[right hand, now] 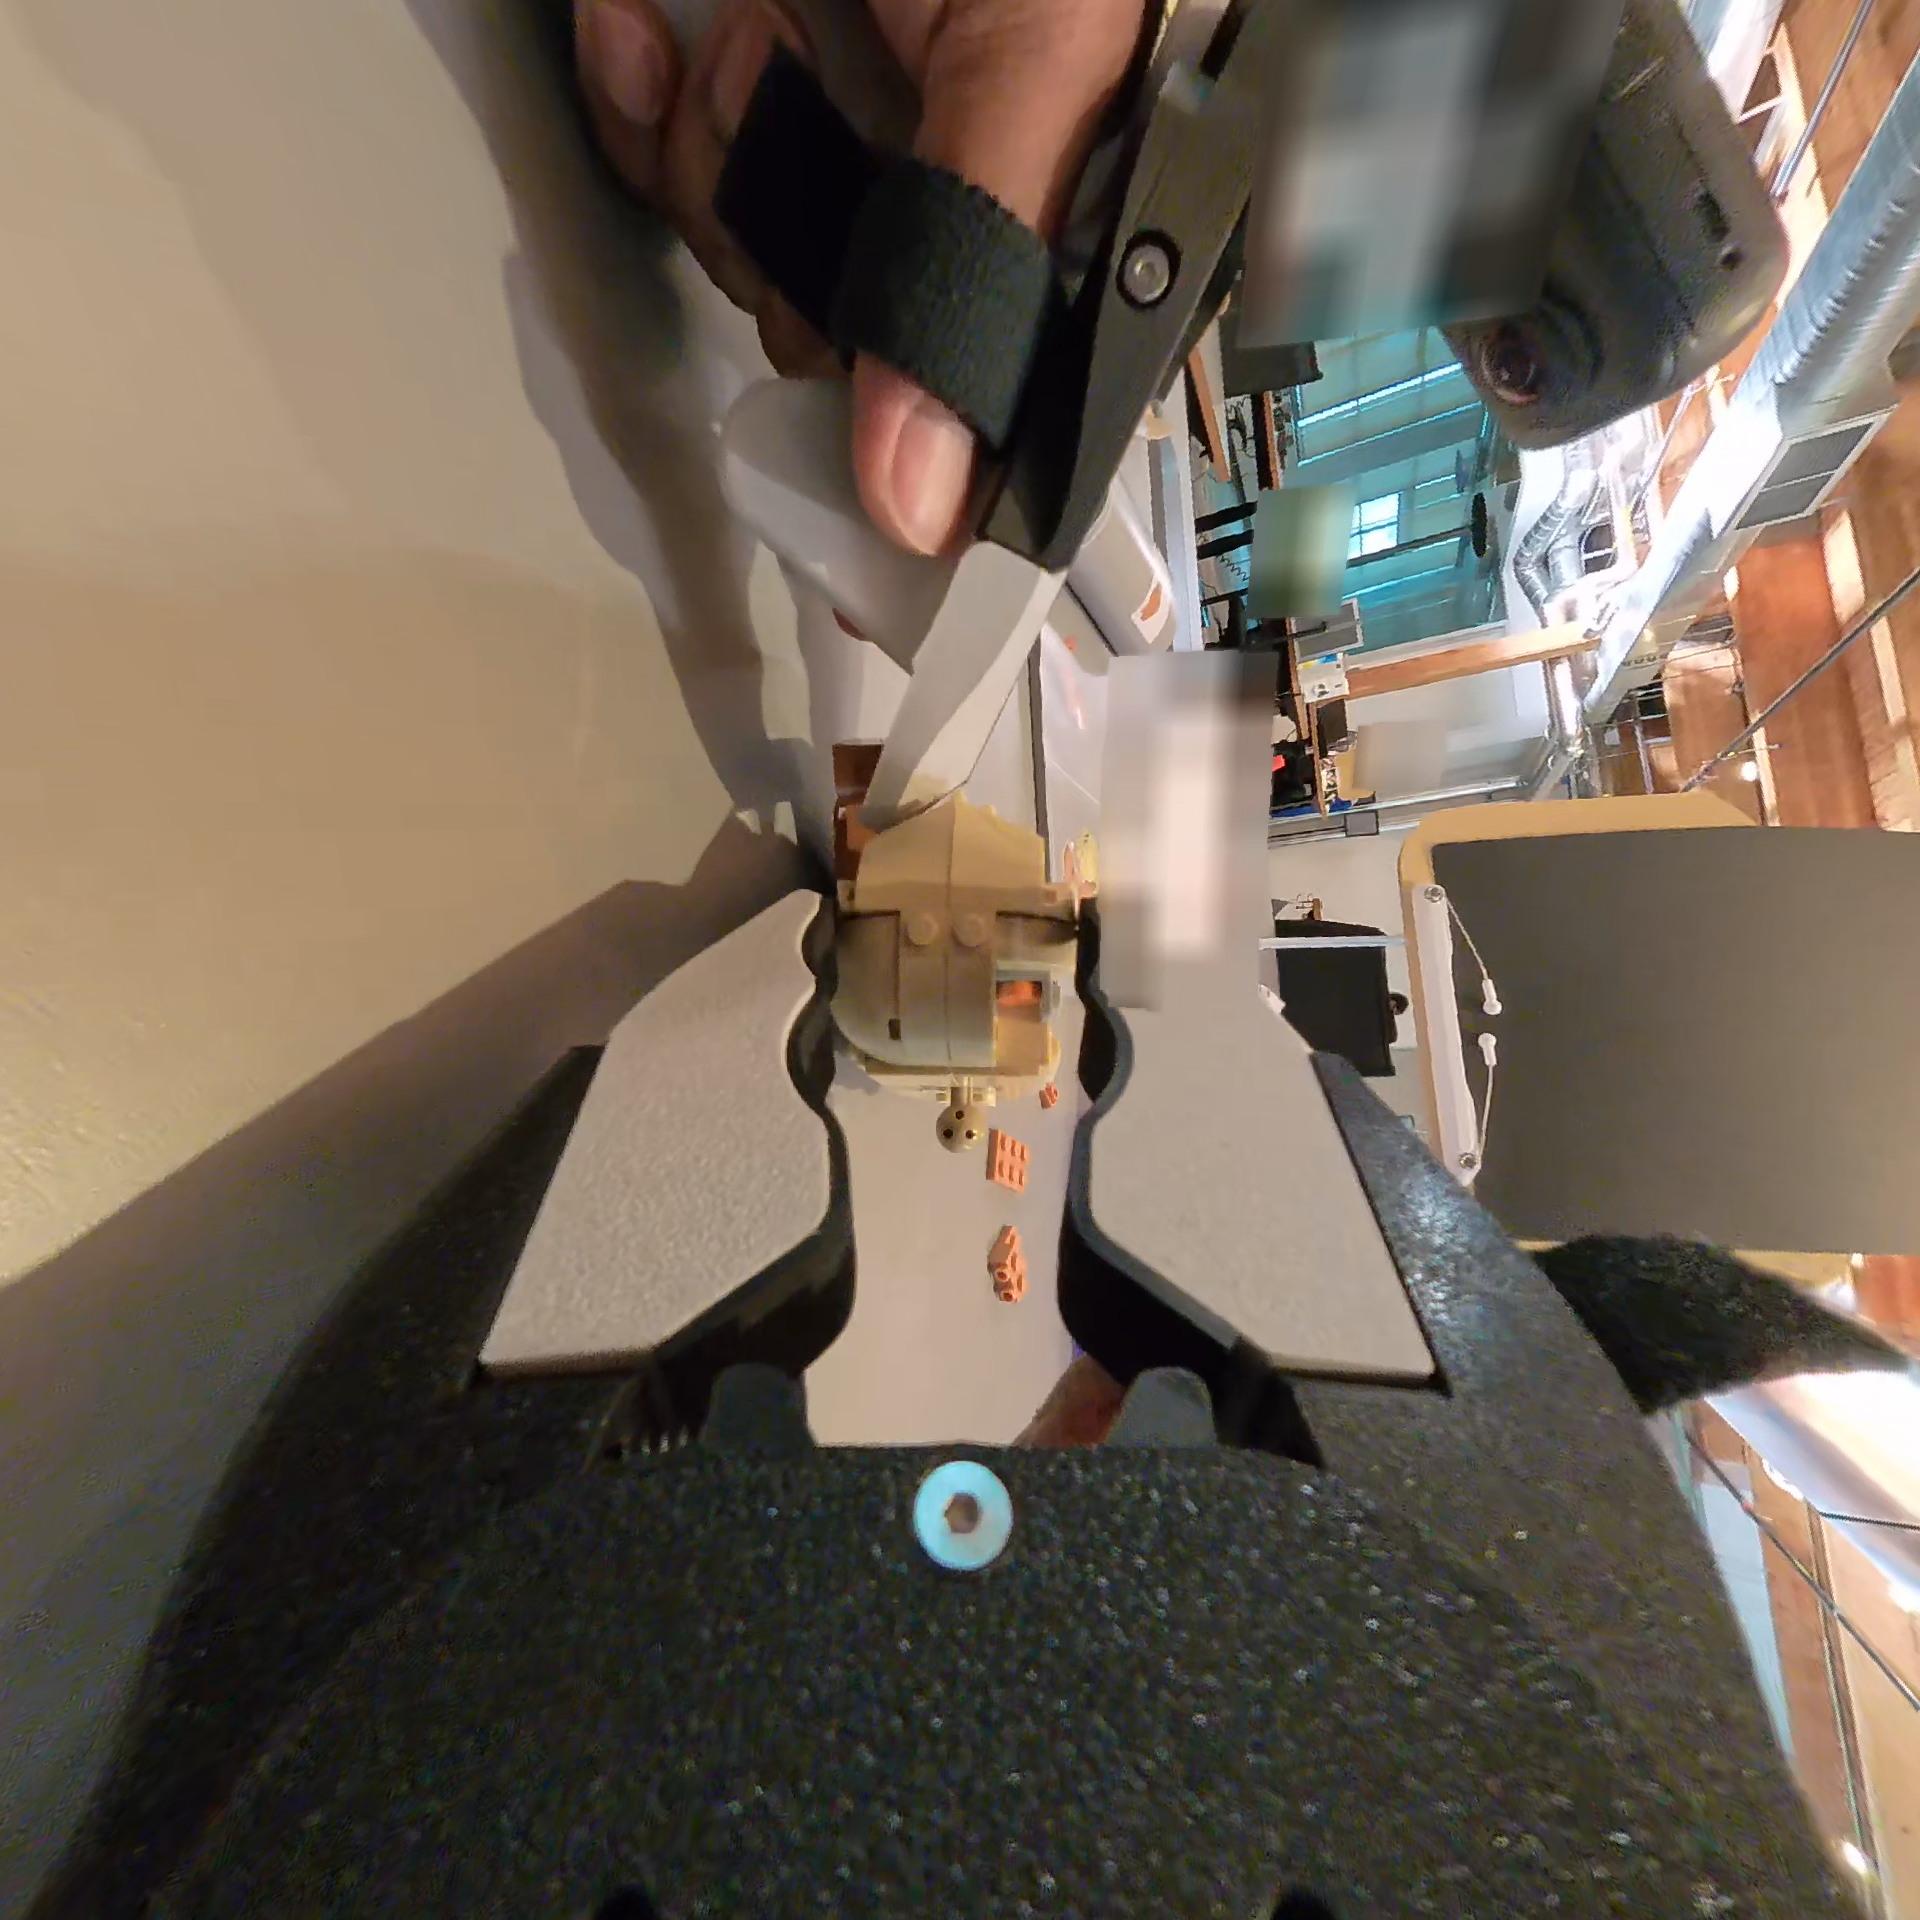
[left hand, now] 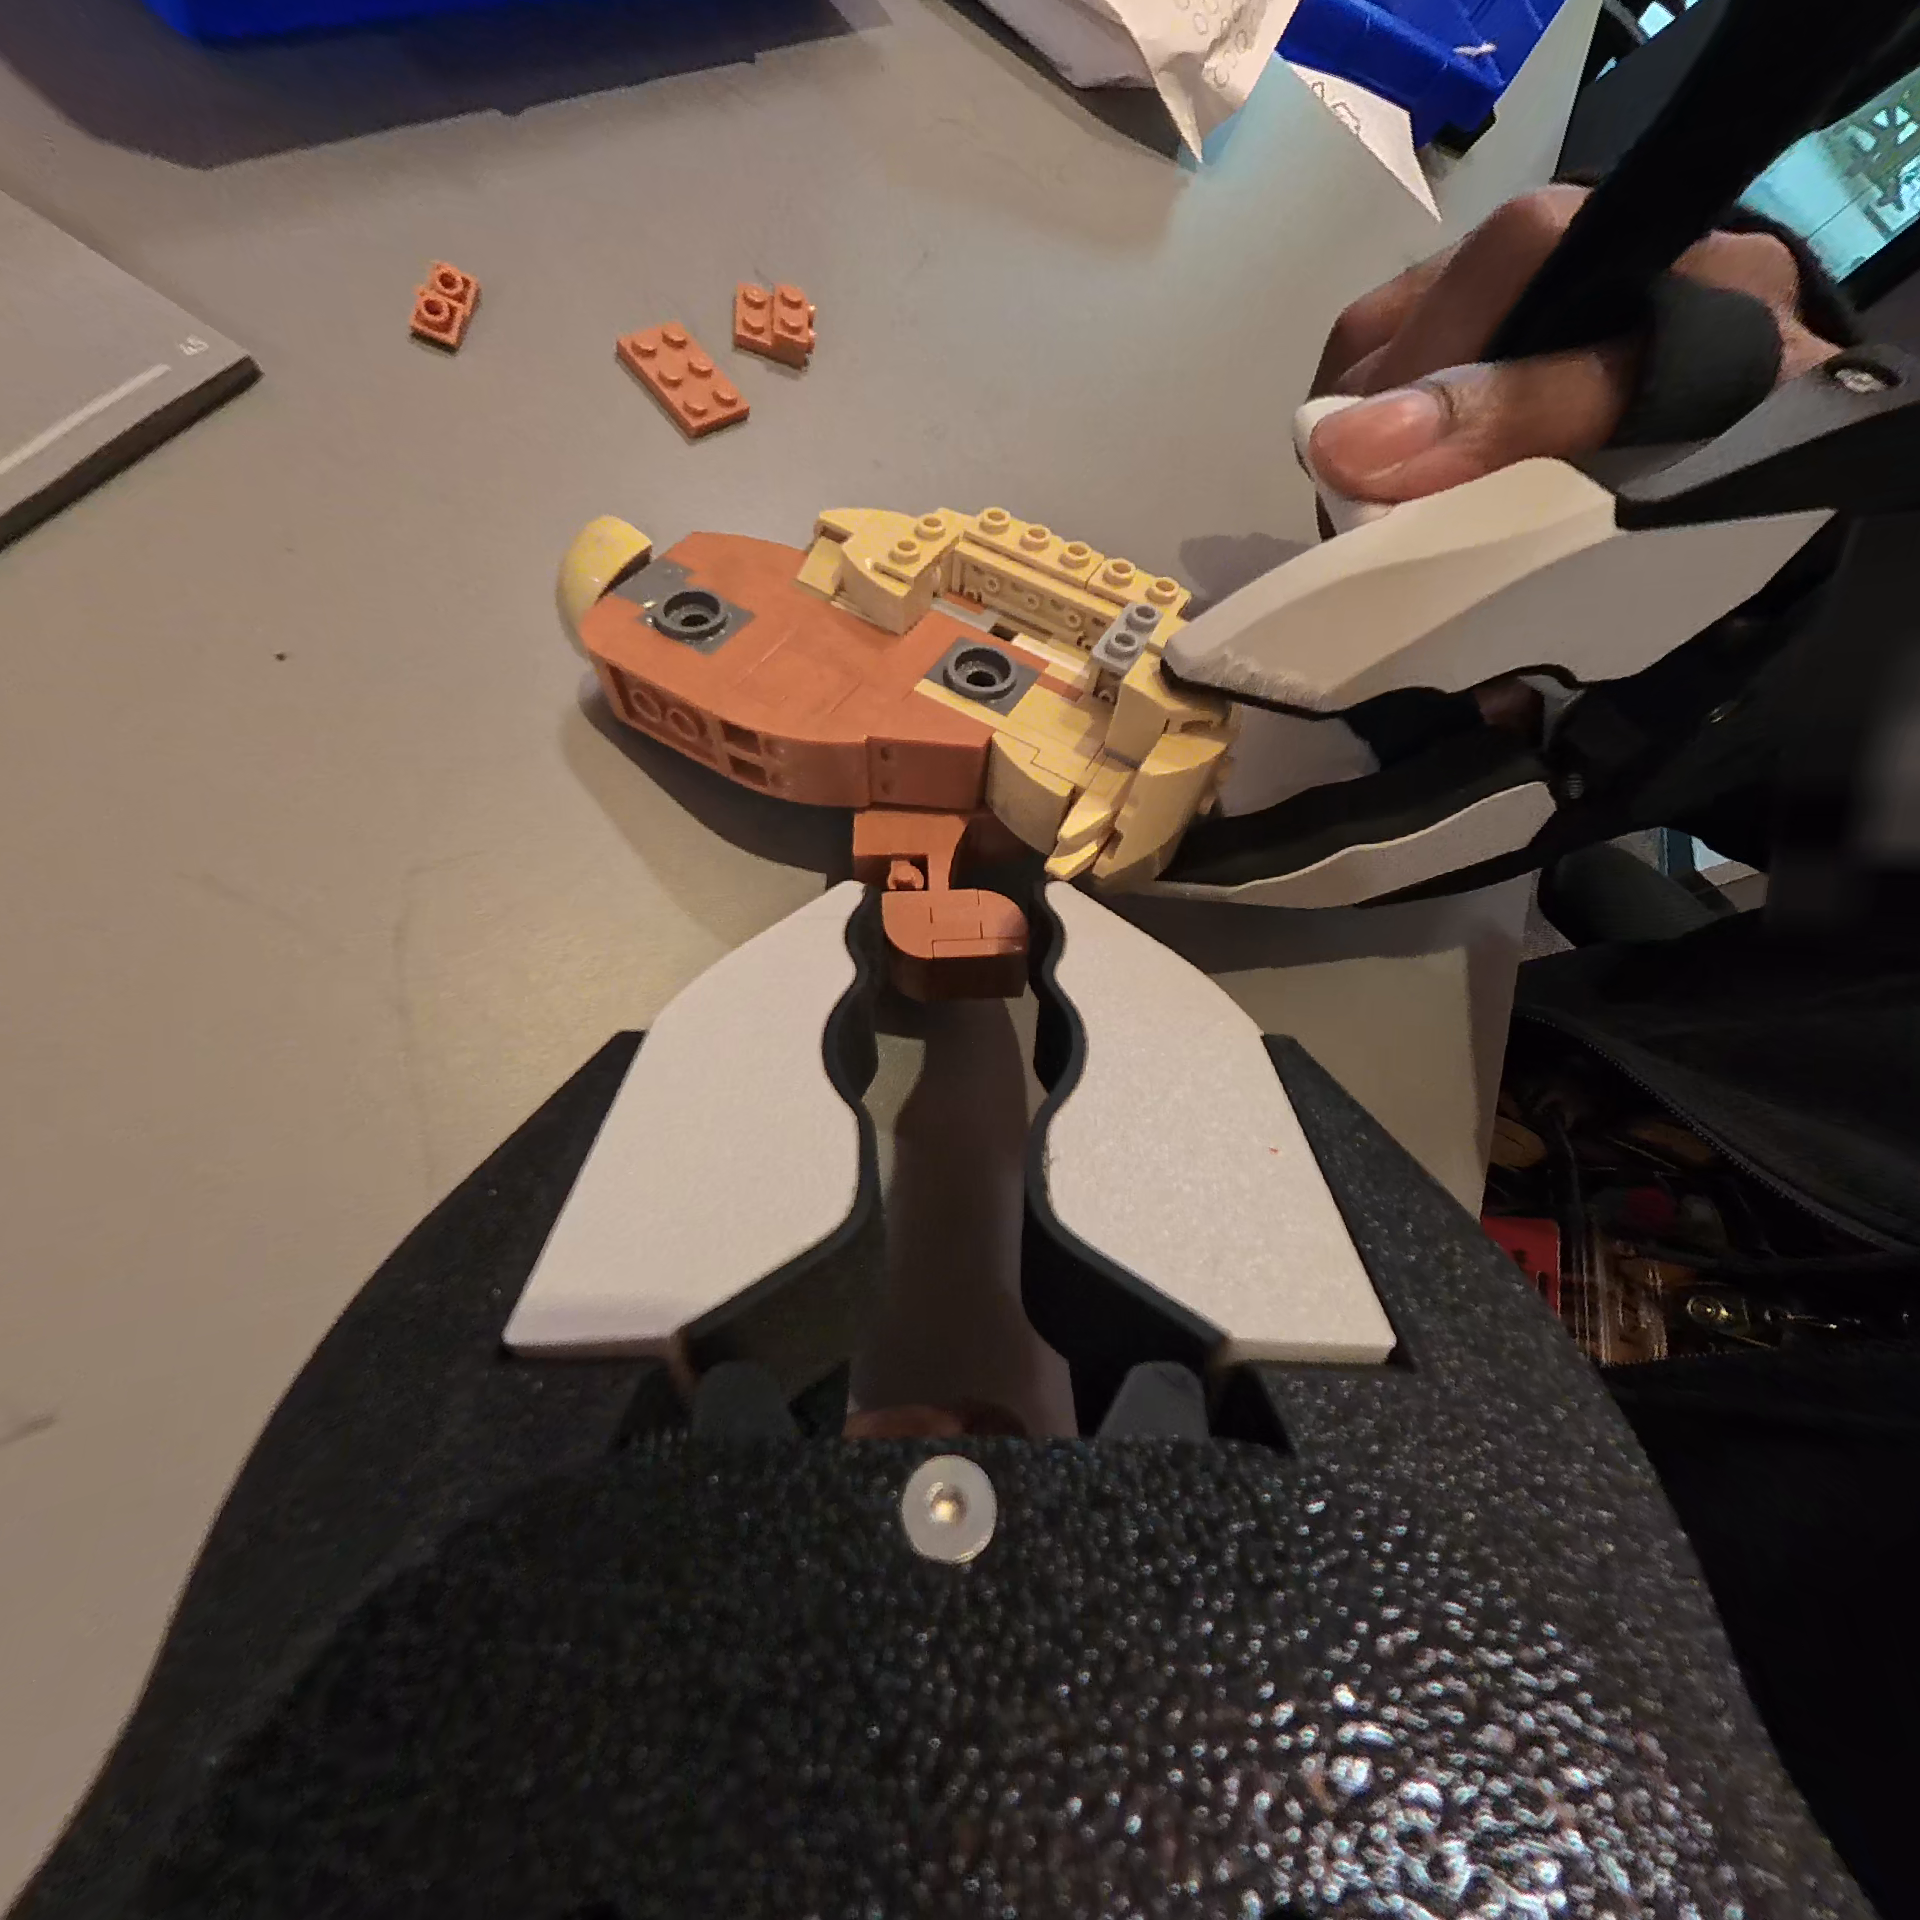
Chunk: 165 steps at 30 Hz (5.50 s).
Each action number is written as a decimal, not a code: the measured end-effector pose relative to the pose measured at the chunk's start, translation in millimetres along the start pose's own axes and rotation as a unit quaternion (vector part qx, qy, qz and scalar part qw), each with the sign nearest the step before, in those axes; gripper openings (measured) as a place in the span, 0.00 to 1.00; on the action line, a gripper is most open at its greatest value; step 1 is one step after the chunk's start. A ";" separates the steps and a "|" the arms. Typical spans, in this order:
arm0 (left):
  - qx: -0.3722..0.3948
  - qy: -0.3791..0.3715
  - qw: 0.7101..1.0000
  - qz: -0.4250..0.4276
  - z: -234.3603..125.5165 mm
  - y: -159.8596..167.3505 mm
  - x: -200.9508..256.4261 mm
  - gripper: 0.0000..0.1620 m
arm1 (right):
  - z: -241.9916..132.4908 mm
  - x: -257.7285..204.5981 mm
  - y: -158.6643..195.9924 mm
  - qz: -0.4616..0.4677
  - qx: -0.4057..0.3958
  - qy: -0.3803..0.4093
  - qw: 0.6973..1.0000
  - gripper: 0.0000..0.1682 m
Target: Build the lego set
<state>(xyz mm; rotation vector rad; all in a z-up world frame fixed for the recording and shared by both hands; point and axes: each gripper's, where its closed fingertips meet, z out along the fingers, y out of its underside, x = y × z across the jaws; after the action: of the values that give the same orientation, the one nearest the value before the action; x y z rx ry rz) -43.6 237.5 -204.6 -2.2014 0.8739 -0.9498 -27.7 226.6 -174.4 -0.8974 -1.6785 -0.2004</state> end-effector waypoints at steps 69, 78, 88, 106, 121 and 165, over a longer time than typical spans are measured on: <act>0.065 0.140 0.981 -0.121 -9.5 -17.1 18.2 0.16 | -7.9 22.7 10.3 0.091 0.029 -0.010 0.995 0.34; 0.061 0.124 0.984 -0.109 -7.7 -17.3 17.5 0.16 | -9.5 17.5 7.3 0.072 0.032 -0.016 0.997 0.29; 0.051 0.099 0.990 -0.082 -7.3 -11.7 15.1 0.16 | -10.8 9.3 5.0 0.079 0.033 -0.016 0.996 0.29; 0.024 -0.042 0.999 0.010 -24.4 9.0 -3.8 0.18 | 0.3 29.4 78.4 0.136 -0.032 -0.102 0.985 0.31; -0.125 -0.085 0.977 0.152 -2.0 -75.4 -42.1 0.19 | 20.1 39.7 106.1 0.218 0.011 -0.096 0.971 0.27; 0.246 0.013 0.769 0.590 -6.3 -117.5 31.8 0.08 | 5.1 58.4 76.3 0.582 0.169 -0.258 0.753 0.19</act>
<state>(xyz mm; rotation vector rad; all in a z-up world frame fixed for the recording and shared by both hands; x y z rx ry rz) 7.7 284.5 -104.5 -0.8363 1.4984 -0.4442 15.4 308.7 -148.3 -1.6217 -1.2348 1.2638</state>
